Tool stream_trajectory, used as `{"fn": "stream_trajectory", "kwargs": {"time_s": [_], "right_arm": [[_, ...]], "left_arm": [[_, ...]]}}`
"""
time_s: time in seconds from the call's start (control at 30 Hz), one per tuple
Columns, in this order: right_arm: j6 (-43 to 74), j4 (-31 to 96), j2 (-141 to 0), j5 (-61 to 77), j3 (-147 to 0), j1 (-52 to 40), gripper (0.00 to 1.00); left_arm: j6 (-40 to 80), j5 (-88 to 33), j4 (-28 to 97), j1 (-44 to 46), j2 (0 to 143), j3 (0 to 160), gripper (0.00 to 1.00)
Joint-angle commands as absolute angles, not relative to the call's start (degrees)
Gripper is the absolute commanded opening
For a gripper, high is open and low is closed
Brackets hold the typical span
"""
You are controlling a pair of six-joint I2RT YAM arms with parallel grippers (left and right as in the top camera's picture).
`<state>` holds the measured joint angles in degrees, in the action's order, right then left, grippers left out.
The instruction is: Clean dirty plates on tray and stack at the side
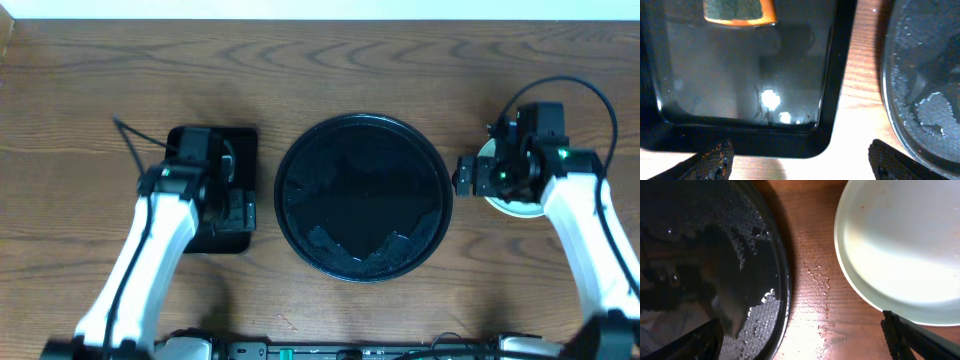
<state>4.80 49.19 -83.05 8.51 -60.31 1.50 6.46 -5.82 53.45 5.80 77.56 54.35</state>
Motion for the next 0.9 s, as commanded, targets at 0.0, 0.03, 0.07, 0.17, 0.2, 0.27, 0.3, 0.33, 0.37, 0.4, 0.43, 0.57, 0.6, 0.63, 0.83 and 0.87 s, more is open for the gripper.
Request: {"fn": "stream_trajectory", "kwargs": {"time_s": [0.0,0.03,0.07,0.17,0.2,0.27,0.3,0.33,0.37,0.4,0.43,0.57,0.6,0.63,0.83,0.87], "right_arm": [[5.54,47.07,-76.60,7.97,-55.24,0.58,0.99],[5.52,45.74,-74.30,7.97,-53.21,0.58,0.99],[5.52,44.42,-71.92,7.97,-51.20,0.54,0.99],[5.52,41.06,-64.10,7.97,-45.58,0.25,0.99],[5.50,40.34,-61.43,7.94,-43.99,0.27,0.99],[5.58,39.77,-56.10,7.94,-41.50,0.30,0.99],[5.72,39.79,-53.98,7.94,-40.73,0.30,0.99],[5.69,39.94,-52.40,7.92,-40.29,0.30,0.99],[5.69,40.27,-50.94,7.94,-39.97,0.30,0.99],[5.69,40.56,-49.65,7.94,-39.75,0.30,0.99],[5.69,40.86,-48.60,7.94,-39.64,0.30,0.99],[5.69,41.82,-46.70,7.94,-39.64,0.30,0.99],[5.69,41.82,-46.72,7.94,-39.64,0.30,0.99],[5.69,41.87,-46.81,7.94,-39.64,0.30,0.99],[5.69,42.26,-47.20,7.94,-39.64,0.30,0.99],[5.69,42.26,-47.27,7.94,-39.64,0.30,0.99]], "left_arm": [[6.70,-5.41,52.10,5.89,70.22,51.18,0.87],[6.72,-5.39,51.33,5.89,67.81,50.22,0.87],[6.70,-5.45,50.61,5.89,65.28,49.30,0.87],[6.68,-6.55,47.81,5.89,56.60,46.11,0.88],[6.70,-7.11,46.59,5.89,53.58,44.93,0.87],[7.01,-8.64,43.88,5.87,47.90,42.50,0.87],[8.36,-8.58,42.61,5.87,45.39,41.39,0.87],[8.75,-8.58,41.85,5.87,43.59,40.69,0.87],[8.69,-8.54,41.39,5.87,41.78,40.16,0.87],[8.69,-8.49,41.39,5.87,40.34,39.94,0.87],[8.69,-8.49,41.15,5.87,39.20,39.86,0.87],[8.69,-8.49,41.04,5.87,37.56,39.86,0.87],[8.69,-8.49,41.04,5.87,37.65,39.86,0.87],[8.69,-8.49,41.04,5.87,37.74,39.86,0.88],[8.69,-8.49,41.04,5.87,37.85,39.86,0.88],[8.69,-8.49,41.04,5.87,37.85,39.86,0.88]]}}
